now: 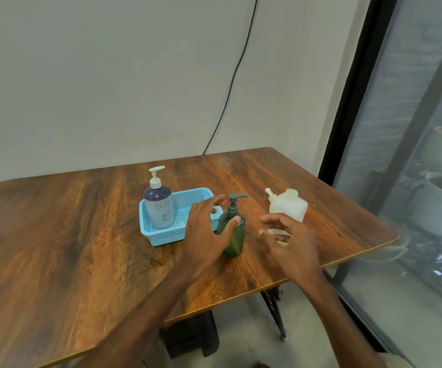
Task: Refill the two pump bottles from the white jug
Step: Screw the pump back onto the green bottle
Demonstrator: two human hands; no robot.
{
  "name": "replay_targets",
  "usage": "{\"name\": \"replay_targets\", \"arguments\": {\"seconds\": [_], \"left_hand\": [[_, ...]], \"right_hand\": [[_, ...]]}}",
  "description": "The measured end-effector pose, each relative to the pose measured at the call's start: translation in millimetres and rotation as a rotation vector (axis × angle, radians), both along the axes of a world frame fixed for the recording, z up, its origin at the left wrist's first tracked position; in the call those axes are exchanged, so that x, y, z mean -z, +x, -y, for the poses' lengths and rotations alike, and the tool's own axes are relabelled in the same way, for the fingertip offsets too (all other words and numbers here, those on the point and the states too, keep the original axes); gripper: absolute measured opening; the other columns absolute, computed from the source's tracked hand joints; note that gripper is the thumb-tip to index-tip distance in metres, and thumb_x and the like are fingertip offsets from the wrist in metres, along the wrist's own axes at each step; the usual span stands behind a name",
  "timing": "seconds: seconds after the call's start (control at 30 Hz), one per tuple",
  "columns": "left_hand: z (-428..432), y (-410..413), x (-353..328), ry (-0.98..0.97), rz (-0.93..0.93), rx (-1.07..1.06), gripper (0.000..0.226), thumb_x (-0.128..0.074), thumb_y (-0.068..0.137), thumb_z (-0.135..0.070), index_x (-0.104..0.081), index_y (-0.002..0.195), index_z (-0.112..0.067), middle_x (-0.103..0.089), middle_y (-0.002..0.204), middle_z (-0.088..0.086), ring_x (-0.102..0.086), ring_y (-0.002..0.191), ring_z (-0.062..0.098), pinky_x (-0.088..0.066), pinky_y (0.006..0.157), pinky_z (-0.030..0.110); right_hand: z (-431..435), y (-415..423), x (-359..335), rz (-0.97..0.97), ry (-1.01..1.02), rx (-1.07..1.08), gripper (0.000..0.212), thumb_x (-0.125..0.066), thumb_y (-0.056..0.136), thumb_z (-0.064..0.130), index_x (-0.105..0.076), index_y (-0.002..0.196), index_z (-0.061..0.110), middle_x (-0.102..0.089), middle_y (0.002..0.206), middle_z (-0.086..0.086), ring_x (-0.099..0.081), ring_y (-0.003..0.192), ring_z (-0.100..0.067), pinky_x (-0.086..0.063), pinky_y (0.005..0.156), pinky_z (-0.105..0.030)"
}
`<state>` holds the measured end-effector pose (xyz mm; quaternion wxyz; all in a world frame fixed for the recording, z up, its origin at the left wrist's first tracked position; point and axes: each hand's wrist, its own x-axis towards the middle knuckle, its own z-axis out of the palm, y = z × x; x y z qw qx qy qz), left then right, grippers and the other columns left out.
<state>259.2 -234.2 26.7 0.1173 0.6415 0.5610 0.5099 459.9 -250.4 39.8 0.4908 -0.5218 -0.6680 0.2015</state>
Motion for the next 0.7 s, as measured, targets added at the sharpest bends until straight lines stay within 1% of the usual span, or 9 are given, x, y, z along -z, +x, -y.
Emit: {"name": "replay_targets", "arguments": {"seconds": [0.1, 0.17, 0.27, 0.3, 0.37, 0.4, 0.47, 0.57, 0.7], "left_hand": [[11.6, 10.4, -3.6, 0.102, 0.015, -0.043, 0.050, -0.079, 0.090, -0.038, -0.049, 0.129, -0.047, -0.052, 0.126, -0.028, -0.050, 0.116, -0.002, -0.039, 0.096, 0.012], [18.7, 21.5, -7.4, 0.174, 0.001, -0.037, 0.047, -0.079, 0.091, -0.031, -0.052, 0.128, -0.041, -0.051, 0.124, -0.027, -0.050, 0.116, 0.001, -0.041, 0.095, 0.012], [24.1, 40.7, -12.1, 0.247, -0.015, -0.014, 0.043, -0.078, 0.091, -0.023, -0.056, 0.128, -0.031, -0.054, 0.123, -0.019, -0.052, 0.111, 0.003, -0.042, 0.092, 0.007], [24.2, 46.4, -13.6, 0.256, -0.021, 0.001, 0.040, -0.077, 0.092, -0.022, -0.058, 0.127, -0.029, -0.056, 0.123, -0.017, -0.054, 0.110, 0.004, -0.044, 0.092, 0.008], [21.4, 57.1, -15.2, 0.264, -0.047, 0.029, 0.034, -0.074, 0.093, -0.021, -0.061, 0.124, -0.025, -0.060, 0.123, -0.013, -0.055, 0.112, 0.008, -0.049, 0.093, 0.017], [19.6, 62.1, -15.9, 0.259, -0.064, 0.039, 0.031, -0.073, 0.093, -0.021, -0.061, 0.123, -0.024, -0.061, 0.123, -0.012, -0.055, 0.115, 0.008, -0.050, 0.095, 0.022], [15.2, 69.3, -15.4, 0.235, -0.096, 0.049, 0.031, -0.071, 0.093, -0.023, -0.061, 0.122, -0.026, -0.062, 0.124, -0.012, -0.053, 0.119, 0.005, -0.048, 0.098, 0.022], [12.1, 74.0, -10.5, 0.197, -0.156, 0.038, 0.033, -0.071, 0.093, -0.026, -0.059, 0.124, -0.029, -0.060, 0.127, -0.013, -0.050, 0.122, 0.002, -0.043, 0.096, 0.014], [14.5, 64.5, -0.6, 0.240, -0.164, -0.017, 0.035, -0.073, 0.093, -0.022, -0.059, 0.126, -0.026, -0.058, 0.132, -0.010, -0.047, 0.125, 0.003, -0.044, 0.102, 0.017]], "right_hand": [[1.6, 18.6, -6.5, -0.047, 0.079, 0.079, 0.019, -0.079, 0.086, 0.013, -0.076, 0.097, 0.029, -0.071, 0.096, 0.024, -0.066, 0.094, 0.010, -0.056, 0.070, -0.012], [1.0, 30.3, -9.0, -0.101, 0.130, 0.132, 0.018, -0.078, 0.087, 0.012, -0.075, 0.097, 0.026, -0.073, 0.098, 0.019, -0.067, 0.094, 0.011, -0.059, 0.065, -0.019], [-1.9, 44.1, -10.2, -0.144, 0.157, 0.245, 0.018, -0.079, 0.086, 0.018, -0.075, 0.103, 0.021, -0.074, 0.105, 0.012, -0.066, 0.093, 0.008, -0.061, 0.066, -0.024], [-4.5, 47.7, -9.4, -0.158, 0.153, 0.270, 0.023, -0.081, 0.084, 0.023, -0.073, 0.106, 0.020, -0.073, 0.107, 0.010, -0.067, 0.092, 0.005, -0.061, 0.068, -0.025], [-13.5, 53.9, -6.3, -0.159, 0.098, 0.283, 0.047, -0.086, 0.077, 0.035, -0.066, 0.118, 0.022, -0.068, 0.115, 0.009, -0.066, 0.093, -0.003, -0.060, 0.070, -0.025], [-19.5, 56.4, -3.2, -0.140, 0.036, 0.271, 0.062, -0.089, 0.072, 0.040, -0.061, 0.125, 0.023, -0.065, 0.122, 0.009, -0.065, 0.099, -0.005, -0.059, 0.073, -0.025], [-31.3, 58.4, 5.1, -0.085, -0.108, 0.211, 0.086, -0.092, 0.065, 0.046, -0.050, 0.138, 0.024, -0.059, 0.135, 0.006, -0.061, 0.110, -0.009, -0.055, 0.075, -0.021], [-41.8, 55.1, 20.0, -0.031, -0.197, 0.150, 0.089, -0.092, 0.066, 0.043, -0.048, 0.141, 0.024, -0.061, 0.139, 0.003, -0.061, 0.110, -0.007, -0.050, 0.066, -0.012], [-47.2, 52.3, 29.4, -0.069, -0.161, 0.177, 0.086, -0.093, 0.065, 0.038, -0.051, 0.138, 0.022, -0.065, 0.134, 0.001, -0.065, 0.106, -0.009, -0.059, 0.075, -0.024]]}}
